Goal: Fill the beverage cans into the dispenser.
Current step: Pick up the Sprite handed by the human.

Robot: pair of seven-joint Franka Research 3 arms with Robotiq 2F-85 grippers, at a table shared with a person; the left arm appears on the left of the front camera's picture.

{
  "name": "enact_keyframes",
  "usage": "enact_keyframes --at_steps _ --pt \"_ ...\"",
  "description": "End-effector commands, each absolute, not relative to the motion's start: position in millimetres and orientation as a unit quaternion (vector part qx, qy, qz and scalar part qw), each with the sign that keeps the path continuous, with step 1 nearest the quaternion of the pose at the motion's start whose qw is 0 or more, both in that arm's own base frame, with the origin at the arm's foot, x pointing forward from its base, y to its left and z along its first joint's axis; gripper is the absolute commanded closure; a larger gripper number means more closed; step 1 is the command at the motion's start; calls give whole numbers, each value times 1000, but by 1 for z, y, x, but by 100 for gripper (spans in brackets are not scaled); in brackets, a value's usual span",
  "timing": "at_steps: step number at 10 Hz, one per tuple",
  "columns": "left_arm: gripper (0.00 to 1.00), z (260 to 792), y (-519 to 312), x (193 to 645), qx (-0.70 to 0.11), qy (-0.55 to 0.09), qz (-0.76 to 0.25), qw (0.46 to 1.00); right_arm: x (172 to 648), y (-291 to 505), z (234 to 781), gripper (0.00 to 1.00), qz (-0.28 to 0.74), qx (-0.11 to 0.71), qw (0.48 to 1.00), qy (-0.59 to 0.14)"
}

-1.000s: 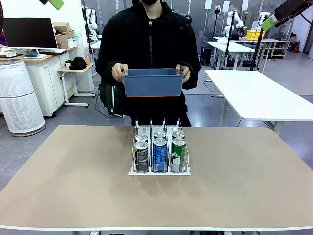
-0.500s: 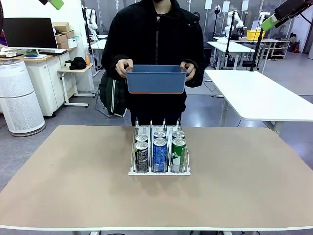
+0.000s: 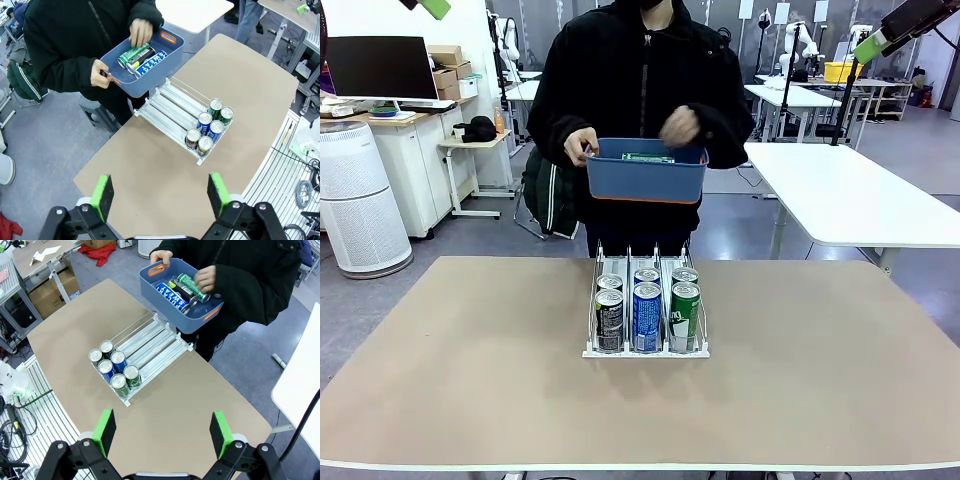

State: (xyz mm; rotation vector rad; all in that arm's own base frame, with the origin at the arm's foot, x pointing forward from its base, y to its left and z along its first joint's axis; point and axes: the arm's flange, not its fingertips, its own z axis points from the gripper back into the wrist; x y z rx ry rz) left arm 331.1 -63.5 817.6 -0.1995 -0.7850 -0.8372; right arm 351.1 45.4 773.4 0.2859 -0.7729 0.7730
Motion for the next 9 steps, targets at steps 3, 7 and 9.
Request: enact_keyframes --at_steps 3,7,9 --pt "0 817 -63 332 -95 -370 -393 836 351 46 774 0 362 138 846 -367" --pt "0 817 -63 332 -95 -370 -393 836 351 46 774 0 362 138 846 -367" --pt "0 817 -63 332 -95 -370 -393 836 351 46 774 0 362 138 846 -367"
